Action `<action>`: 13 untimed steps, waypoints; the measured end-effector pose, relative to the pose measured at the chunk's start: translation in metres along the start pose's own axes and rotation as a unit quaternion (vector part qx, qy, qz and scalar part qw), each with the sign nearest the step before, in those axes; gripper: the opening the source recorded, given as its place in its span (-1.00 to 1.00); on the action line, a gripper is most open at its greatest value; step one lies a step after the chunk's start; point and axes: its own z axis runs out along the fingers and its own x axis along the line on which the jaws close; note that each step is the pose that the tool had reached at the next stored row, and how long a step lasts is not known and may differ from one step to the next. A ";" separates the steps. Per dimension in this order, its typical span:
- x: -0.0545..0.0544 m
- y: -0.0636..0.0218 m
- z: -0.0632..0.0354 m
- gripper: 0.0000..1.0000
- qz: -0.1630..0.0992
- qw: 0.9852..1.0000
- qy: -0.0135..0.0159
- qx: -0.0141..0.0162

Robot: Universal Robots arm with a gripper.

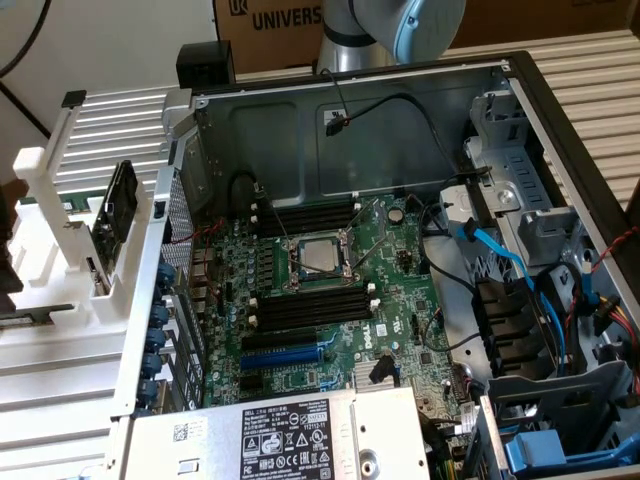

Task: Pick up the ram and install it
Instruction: 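Pick up the ram and move it above insertion slot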

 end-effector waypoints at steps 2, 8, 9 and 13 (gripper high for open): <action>0.000 -0.0039 0.0011 -0.35 0.000 1.000 0.000 -0.005; -0.004 -0.0110 0.0098 -0.35 0.000 1.000 0.009 -0.012; -0.006 -0.0111 0.0106 -0.35 0.000 1.000 0.009 -0.012; -0.009 -0.0110 0.0173 -0.35 0.000 1.000 0.010 -0.012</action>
